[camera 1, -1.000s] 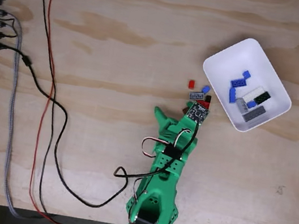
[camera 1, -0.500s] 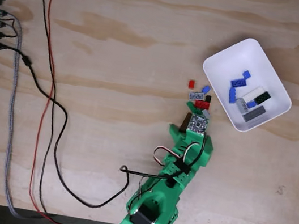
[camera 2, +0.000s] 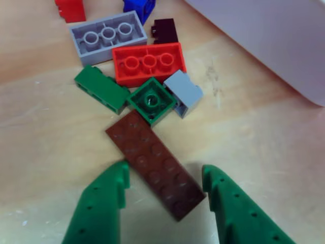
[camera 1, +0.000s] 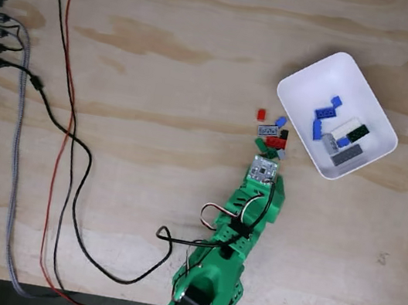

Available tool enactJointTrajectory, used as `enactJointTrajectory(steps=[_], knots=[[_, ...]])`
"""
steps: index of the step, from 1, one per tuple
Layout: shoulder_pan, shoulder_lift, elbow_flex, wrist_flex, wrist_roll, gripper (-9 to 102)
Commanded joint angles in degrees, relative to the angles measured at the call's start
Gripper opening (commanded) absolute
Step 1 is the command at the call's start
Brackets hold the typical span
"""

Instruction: Put all lego bricks in the bin.

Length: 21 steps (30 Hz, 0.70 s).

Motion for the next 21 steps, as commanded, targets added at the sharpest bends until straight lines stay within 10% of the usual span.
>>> enactJointTrajectory(steps=[1, 8, 14, 21], knots=[[-1.1, 3.1, -0.4, 1.8, 1.1, 8], [-4.1, 9.1, -1.4, 2.8, 10.8, 0], [0.3, 15.8, -26.2, 19.6, 23.8, 0], [13.1, -13.9, -49.5, 16.2, 25.4, 0]])
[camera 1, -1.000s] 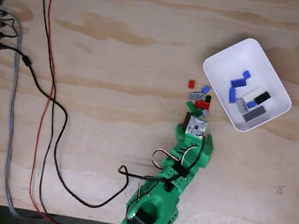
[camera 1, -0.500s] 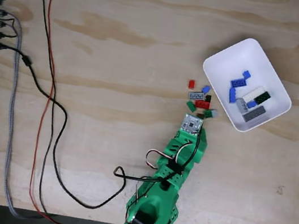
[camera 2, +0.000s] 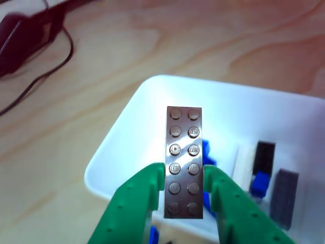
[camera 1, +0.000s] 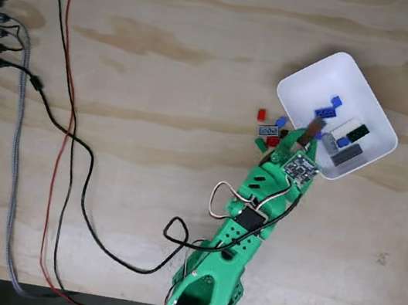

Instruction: Put all lego bricks in the bin.

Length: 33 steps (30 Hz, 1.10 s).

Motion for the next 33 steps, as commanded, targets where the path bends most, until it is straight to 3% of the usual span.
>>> enactJointTrajectory(steps=[1, 3, 4, 6, 9, 14, 17, 19, 22, 25, 30, 33], knots=[[8.3, -22.6, -14.9, -4.0, 1.5, 0], [11.3, -30.6, -16.6, -6.5, -1.4, 10], [13.0, -34.1, -15.5, -10.7, -3.4, 21], [14.8, -38.6, -12.4, -18.8, -5.2, 29], [14.0, -35.2, -9.5, -18.2, -2.0, 38], [4.2, -8.8, -10.8, 8.3, 5.8, 43], [-2.5, 1.8, -13.0, 19.2, 6.7, 42], [-5.7, 3.9, -17.8, 25.5, 7.6, 41], [-9.6, 5.6, -23.7, 41.9, 5.8, 36], [-9.1, 2.1, -19.7, 52.5, 2.6, 29], [-0.9, -12.0, -5.5, 43.3, -1.9, 25], [3.3, -17.2, 0.1, 28.4, -4.3, 25]])
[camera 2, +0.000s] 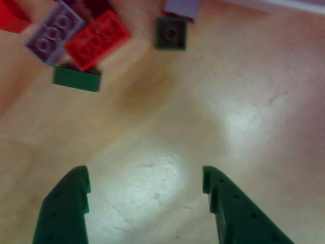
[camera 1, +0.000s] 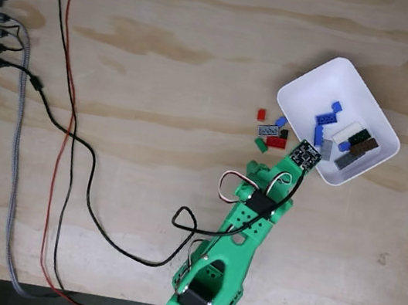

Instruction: Put all lego bricks in the bin.

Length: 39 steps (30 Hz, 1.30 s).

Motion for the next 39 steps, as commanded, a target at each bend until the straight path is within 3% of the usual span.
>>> enactJointTrajectory(steps=[1, 6, 8, 13, 20, 34, 39], knots=[[6.2, -7.0, 5.6, -20.0, -3.7, 25], [7.6, -7.8, 16.1, -43.8, -9.1, 27], [7.4, -7.2, 22.4, -57.4, -11.9, 28], [4.6, -5.0, 32.8, -77.5, -17.5, 28], [3.0, -2.8, 35.8, -83.8, -20.7, 28], [5.9, -4.7, 39.1, -85.8, -20.2, 25], [7.5, -16.9, 38.2, -95.8, -19.1, 26]])
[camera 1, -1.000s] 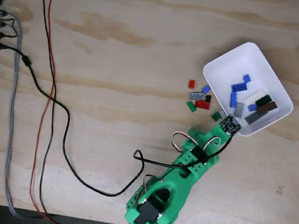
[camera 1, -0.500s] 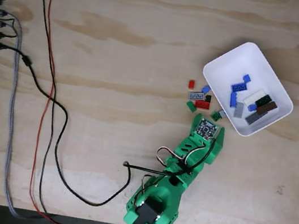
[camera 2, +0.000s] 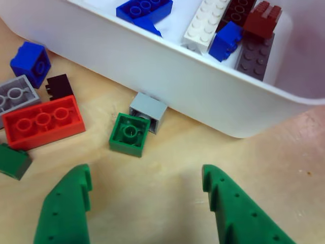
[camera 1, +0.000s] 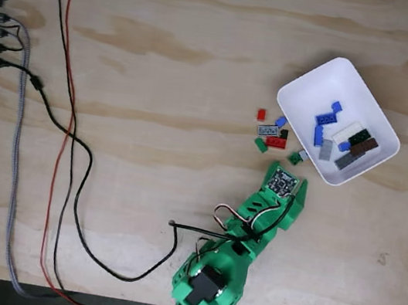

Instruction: Put all lego bricks in the bin.

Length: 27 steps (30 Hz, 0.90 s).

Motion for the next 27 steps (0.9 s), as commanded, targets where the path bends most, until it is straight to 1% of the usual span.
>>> enactJointTrajectory(steps=[1, 5, 10, 17, 24, 27], knots=[[1.1, -8.2, -2.5, -8.3, 1.1, 26], [2.6, -15.3, -7.8, -10.3, 1.3, 27], [2.3, -19.2, -13.2, -8.2, 2.7, 26], [-0.8, -18.5, -14.4, -6.3, 4.7, 19], [-1.4, -19.9, -16.4, -6.3, 5.2, 19], [-0.1, -21.2, -16.8, -7.1, 3.0, 22]])
